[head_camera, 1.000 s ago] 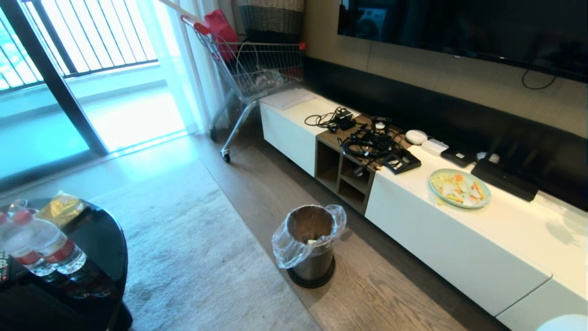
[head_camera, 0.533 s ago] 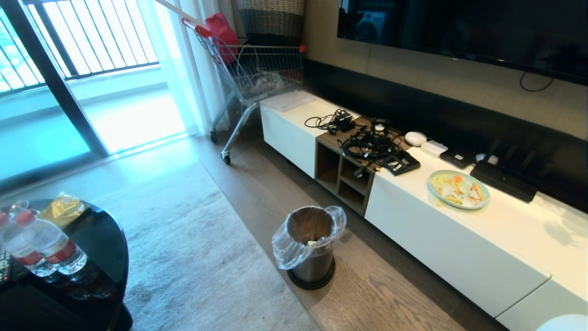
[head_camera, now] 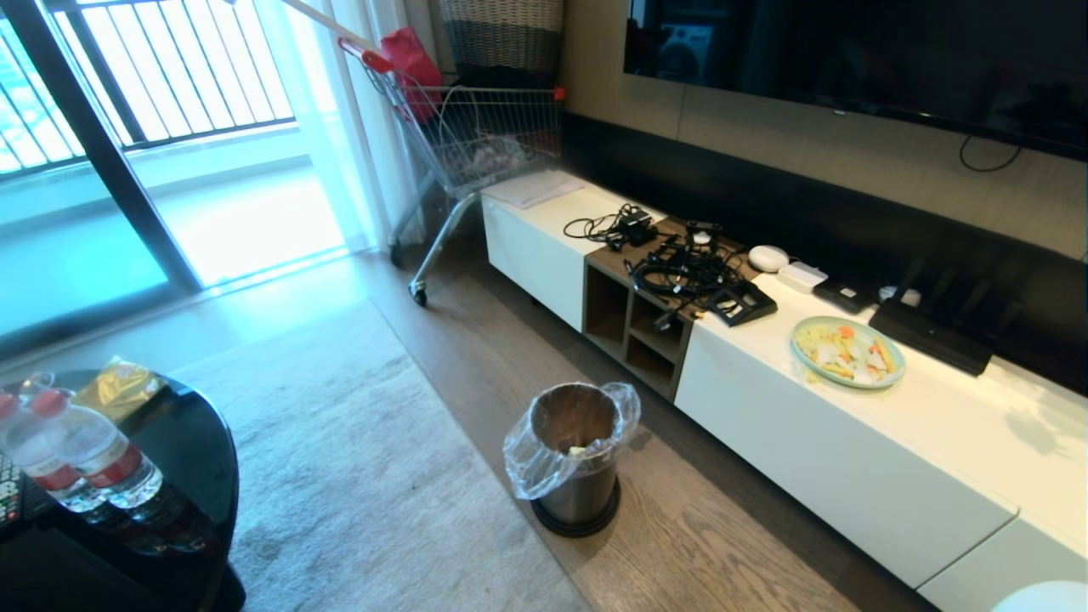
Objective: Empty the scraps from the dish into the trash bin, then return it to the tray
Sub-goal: Put the bowl back to the table
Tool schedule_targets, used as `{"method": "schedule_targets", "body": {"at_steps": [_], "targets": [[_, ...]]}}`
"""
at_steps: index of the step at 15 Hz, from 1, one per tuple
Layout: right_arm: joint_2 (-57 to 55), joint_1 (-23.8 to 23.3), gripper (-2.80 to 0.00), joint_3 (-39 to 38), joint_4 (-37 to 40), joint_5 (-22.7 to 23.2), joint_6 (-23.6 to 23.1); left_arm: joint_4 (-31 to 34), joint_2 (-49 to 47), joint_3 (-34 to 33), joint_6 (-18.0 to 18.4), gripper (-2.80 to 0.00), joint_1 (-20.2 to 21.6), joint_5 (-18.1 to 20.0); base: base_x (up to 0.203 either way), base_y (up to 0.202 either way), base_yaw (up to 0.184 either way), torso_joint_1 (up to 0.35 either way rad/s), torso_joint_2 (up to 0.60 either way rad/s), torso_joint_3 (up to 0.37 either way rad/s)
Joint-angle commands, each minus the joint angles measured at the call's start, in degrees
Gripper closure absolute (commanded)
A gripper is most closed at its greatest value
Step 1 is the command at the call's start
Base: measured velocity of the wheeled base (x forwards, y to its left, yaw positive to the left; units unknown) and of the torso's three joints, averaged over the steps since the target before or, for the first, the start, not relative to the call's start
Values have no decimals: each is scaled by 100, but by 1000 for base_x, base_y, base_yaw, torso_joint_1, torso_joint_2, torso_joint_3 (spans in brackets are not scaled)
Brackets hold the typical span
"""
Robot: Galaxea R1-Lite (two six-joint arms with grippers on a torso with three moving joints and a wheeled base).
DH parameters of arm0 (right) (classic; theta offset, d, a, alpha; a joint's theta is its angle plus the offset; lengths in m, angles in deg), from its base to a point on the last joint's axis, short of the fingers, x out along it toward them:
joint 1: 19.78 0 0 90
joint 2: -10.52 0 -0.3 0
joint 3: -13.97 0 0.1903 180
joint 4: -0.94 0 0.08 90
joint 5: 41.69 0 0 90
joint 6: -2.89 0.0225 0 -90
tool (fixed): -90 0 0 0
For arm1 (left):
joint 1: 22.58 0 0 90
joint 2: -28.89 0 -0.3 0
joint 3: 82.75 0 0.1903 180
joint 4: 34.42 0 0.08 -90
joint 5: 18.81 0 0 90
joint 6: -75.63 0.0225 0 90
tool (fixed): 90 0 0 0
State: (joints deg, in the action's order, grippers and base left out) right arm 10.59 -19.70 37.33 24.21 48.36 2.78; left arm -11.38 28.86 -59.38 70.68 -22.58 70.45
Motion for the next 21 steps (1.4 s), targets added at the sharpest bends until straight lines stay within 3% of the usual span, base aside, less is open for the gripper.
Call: {"method": "schedule_targets", "body": {"at_steps": [1, 4, 16, 21], "targets": [[-7, 1, 0, 0, -4, 4, -4, -2, 2, 0, -6, 0, 0, -5, 0, 0, 0, 0, 0, 0], [-7, 1, 0, 0, 1, 4, 1, -2, 2, 0, -6, 0, 0, -5, -49, 0, 0, 3, 1, -2], [-7, 1, 0, 0, -8, 4, -7, -2, 2, 0, -6, 0, 0, -5, -182, 0, -2, -1, 3, 3], [-7, 1, 0, 0, -8, 4, 1, -2, 2, 0, 3, 0, 0, -5, -19, 0, 0, 0, 0, 1]]}}
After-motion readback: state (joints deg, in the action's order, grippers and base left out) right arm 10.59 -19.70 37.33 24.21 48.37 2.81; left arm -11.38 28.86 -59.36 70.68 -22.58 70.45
